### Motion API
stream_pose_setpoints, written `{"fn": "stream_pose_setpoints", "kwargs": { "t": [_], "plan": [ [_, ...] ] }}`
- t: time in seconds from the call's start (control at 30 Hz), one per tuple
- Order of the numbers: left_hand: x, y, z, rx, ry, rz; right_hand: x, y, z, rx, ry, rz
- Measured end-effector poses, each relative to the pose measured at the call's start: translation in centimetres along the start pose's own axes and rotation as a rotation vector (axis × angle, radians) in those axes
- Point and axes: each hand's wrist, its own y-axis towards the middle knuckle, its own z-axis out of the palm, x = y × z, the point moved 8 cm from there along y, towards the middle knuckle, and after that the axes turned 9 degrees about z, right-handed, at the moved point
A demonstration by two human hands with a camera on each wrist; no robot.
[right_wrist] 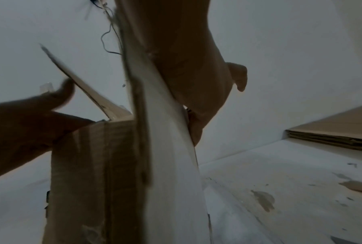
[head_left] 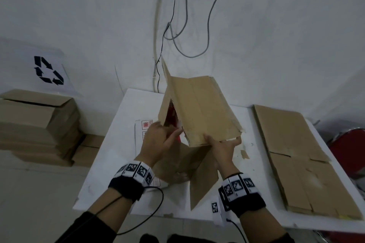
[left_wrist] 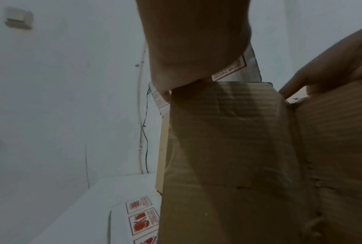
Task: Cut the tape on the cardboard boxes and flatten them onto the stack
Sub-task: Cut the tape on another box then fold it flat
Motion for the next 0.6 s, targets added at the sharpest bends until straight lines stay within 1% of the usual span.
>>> {"fn": "stream_pose_setpoints", "kwargs": {
  "t": [0.07, 0.1, 0.13, 0.17, 0.23, 0.27, 0.33, 0.4, 0.43, 0.5, 0.57, 0.6],
  "plan": [
    [-0.6, 0.4, 0.1, 0.038, 0.098, 0.099, 0.7, 1.0, 0.9, -0.004, -0.028, -0.007],
    [-0.9, 0.6, 0.3, 0.051, 0.166, 0.133, 1.0, 1.4, 1.4, 0.001, -0.047, -0.008],
    [-0.6, 0.8, 0.9, 0.055, 0.217, 0.139, 1.2, 1.8, 2.1, 0.013, -0.062, -0.005],
    [0.1, 1.1, 1.4, 0.071, 0.245, 0.095, 1.3, 2.1, 2.7, 0.032, -0.089, 0.002],
    [2.6, 1.4, 2.9, 0.122, 0.223, -0.073, 1.1, 2.8, 4.0, 0.074, -0.174, 0.033],
    [3.7, 1.6, 3.3, 0.127, 0.219, -0.140, 0.9, 3.2, 4.4, 0.092, -0.219, 0.048],
    [4.6, 1.8, 3.3, 0.106, 0.248, -0.204, 1.0, 4.2, 5.0, 0.121, -0.290, 0.054],
    [4.7, 2.3, 3.1, 0.126, 0.282, -0.248, 1.7, 4.9, 5.2, 0.124, -0.386, 0.028],
    [4.7, 2.8, 3.1, 0.133, 0.299, -0.262, 2.2, 5.0, 5.3, 0.120, -0.458, -0.003],
    [5.3, 3.6, 3.1, 0.150, 0.288, -0.310, 3.3, 4.9, 5.6, 0.099, -0.597, -0.126],
    [6.7, 4.2, 3.5, 0.179, 0.182, -0.407, 4.2, 4.5, 6.1, 0.064, -0.730, -0.246],
    [7.5, 4.3, 3.9, 0.197, 0.122, -0.465, 4.4, 4.4, 6.7, 0.074, -0.846, -0.294]
  ]
}}
